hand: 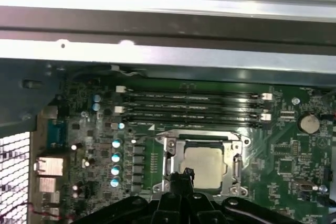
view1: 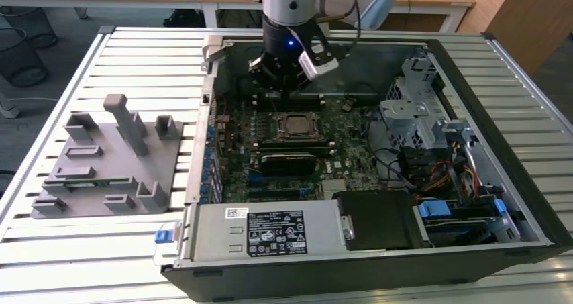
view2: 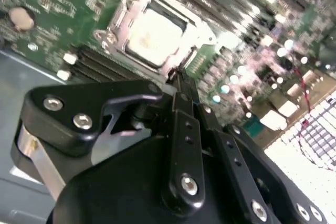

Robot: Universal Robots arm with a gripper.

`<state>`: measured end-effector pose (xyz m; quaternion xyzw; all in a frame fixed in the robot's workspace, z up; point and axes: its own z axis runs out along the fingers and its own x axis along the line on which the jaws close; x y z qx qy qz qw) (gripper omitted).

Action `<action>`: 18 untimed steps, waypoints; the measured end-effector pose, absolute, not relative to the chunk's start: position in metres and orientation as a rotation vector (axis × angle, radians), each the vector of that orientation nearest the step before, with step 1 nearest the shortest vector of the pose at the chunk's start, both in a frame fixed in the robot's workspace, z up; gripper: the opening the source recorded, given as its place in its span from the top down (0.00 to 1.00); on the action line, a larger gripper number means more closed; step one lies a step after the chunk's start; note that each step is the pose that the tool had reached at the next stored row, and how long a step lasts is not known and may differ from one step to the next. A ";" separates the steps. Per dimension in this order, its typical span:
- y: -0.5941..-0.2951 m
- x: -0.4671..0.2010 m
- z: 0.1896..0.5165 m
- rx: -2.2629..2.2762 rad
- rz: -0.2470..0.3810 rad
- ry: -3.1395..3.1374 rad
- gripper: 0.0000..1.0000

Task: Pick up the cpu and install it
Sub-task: 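Install the first cpu locking lever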

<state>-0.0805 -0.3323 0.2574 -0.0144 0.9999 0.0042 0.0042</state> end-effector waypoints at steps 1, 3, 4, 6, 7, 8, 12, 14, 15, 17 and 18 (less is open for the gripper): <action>-0.332 -0.084 0.257 -0.045 0.013 3.133 0.89; -0.332 -0.089 0.257 -0.045 0.013 3.133 0.89; -0.332 -0.092 0.257 -0.045 0.013 3.133 0.89; -0.332 -0.098 0.257 -0.045 0.013 3.133 0.89; -0.332 -0.100 0.257 -0.045 0.013 3.133 0.89; -0.332 -0.102 0.257 -0.045 0.013 3.133 0.89; -0.332 -0.107 0.257 -0.045 0.013 3.133 0.89; -0.331 -0.109 0.257 -0.045 0.013 3.133 0.89; -0.331 -0.111 0.257 -0.045 0.013 3.133 0.89; -0.330 -0.113 0.257 -0.045 0.013 3.133 0.89; -0.330 -0.114 0.257 -0.045 0.013 3.133 0.89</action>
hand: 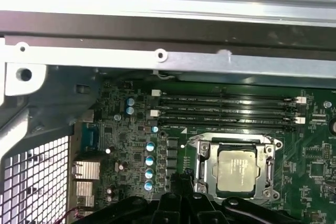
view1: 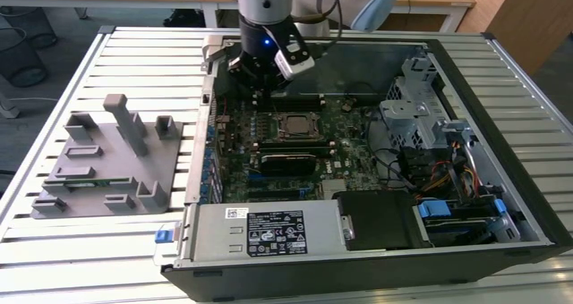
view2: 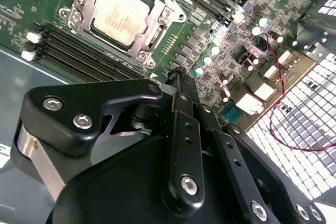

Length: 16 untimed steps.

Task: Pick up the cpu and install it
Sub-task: 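Install the first cpu locking lever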

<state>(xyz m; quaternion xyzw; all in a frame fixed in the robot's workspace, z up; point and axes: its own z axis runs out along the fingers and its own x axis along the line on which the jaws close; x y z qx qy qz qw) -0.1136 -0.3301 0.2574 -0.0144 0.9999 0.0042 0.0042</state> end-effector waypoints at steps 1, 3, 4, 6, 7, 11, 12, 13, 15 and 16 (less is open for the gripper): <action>-0.330 -0.114 0.257 -0.045 0.013 3.133 0.89; -0.328 -0.116 0.257 -0.045 0.013 3.133 0.89; -0.327 -0.116 0.257 -0.045 0.013 3.133 0.89; -0.326 -0.118 0.257 -0.045 0.013 3.133 0.89; -0.325 -0.118 0.257 -0.045 0.013 3.133 0.89; -0.321 -0.120 0.257 -0.045 0.013 3.133 0.89; -0.320 -0.121 0.257 -0.045 0.013 3.133 0.89; -0.319 -0.121 0.257 -0.045 0.013 3.133 0.89; -0.316 -0.122 0.256 -0.045 0.013 3.133 0.89; -0.315 -0.122 0.256 -0.045 0.013 3.133 0.89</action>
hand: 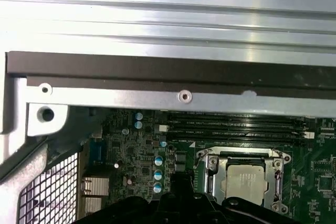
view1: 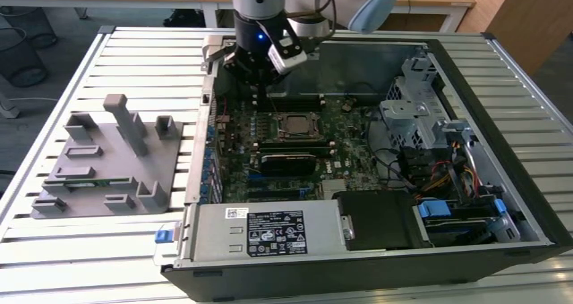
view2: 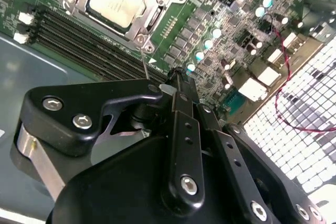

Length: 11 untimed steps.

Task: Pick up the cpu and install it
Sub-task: 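Install the first cpu locking lever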

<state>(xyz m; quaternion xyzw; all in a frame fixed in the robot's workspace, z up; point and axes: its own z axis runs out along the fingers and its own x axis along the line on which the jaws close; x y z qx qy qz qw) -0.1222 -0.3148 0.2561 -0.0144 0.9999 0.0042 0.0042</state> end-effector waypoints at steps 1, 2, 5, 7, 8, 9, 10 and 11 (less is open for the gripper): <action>-0.314 -0.123 0.256 -0.045 0.013 3.133 0.89; -0.313 -0.123 0.255 -0.045 0.013 3.133 0.89; -0.311 -0.123 0.255 -0.045 0.013 3.133 0.89; -0.310 -0.123 0.255 -0.045 0.013 3.133 0.89; -0.310 -0.123 0.255 -0.045 0.013 3.133 0.89; -0.310 -0.122 0.255 -0.045 0.013 3.133 0.89; -0.310 -0.121 0.255 -0.045 0.013 3.133 0.89; -0.310 -0.120 0.255 -0.045 0.013 3.134 0.89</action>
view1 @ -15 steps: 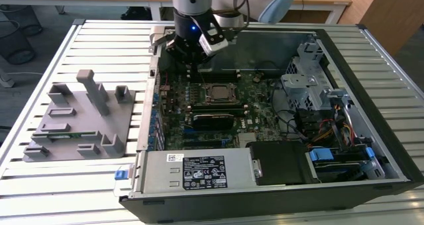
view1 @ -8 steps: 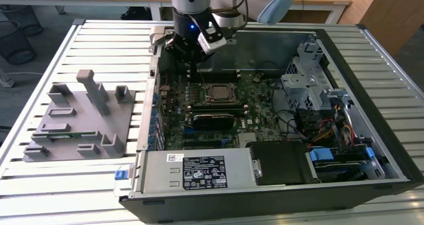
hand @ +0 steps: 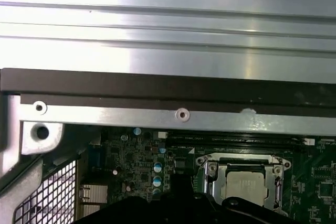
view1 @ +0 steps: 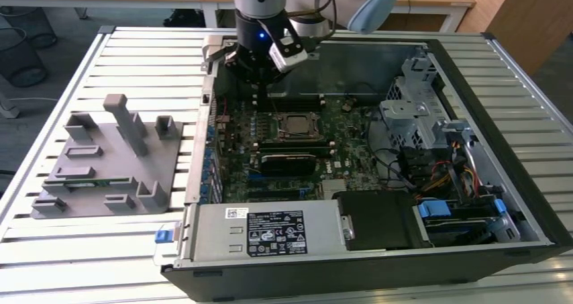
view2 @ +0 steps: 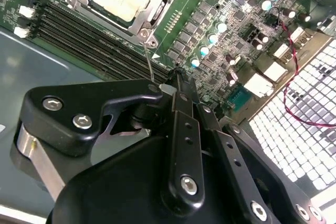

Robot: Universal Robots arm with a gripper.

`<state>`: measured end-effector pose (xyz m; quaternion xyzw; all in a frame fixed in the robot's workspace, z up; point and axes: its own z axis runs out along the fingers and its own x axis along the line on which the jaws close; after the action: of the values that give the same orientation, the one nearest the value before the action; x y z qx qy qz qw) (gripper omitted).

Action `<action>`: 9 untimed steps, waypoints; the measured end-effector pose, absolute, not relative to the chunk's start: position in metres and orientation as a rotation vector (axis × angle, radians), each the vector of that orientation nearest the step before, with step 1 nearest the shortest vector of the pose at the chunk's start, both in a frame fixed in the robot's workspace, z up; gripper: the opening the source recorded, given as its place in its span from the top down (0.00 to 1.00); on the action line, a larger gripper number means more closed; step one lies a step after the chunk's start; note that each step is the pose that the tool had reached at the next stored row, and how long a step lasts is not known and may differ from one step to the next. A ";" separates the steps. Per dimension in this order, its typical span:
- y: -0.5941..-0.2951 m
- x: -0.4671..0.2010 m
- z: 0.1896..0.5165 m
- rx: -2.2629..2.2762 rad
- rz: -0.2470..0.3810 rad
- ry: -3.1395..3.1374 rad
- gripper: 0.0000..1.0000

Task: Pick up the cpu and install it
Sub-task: 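Install the first cpu locking lever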

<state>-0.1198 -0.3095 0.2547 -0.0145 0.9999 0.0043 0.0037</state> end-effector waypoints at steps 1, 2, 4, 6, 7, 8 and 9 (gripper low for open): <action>-0.309 -0.118 0.255 -0.045 0.013 3.135 0.89; -0.309 -0.116 0.255 -0.046 0.013 3.136 0.89; -0.309 -0.112 0.255 -0.046 0.013 3.138 0.89; -0.309 -0.107 0.255 -0.045 0.014 3.141 0.89; -0.309 -0.104 0.255 -0.046 0.014 3.143 0.89; -0.309 -0.101 0.255 -0.046 0.014 3.145 0.89; -0.309 -0.098 0.255 -0.046 0.014 3.147 0.89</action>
<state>-0.0982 -0.3091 0.2547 -0.0145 0.9999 0.0043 -0.0026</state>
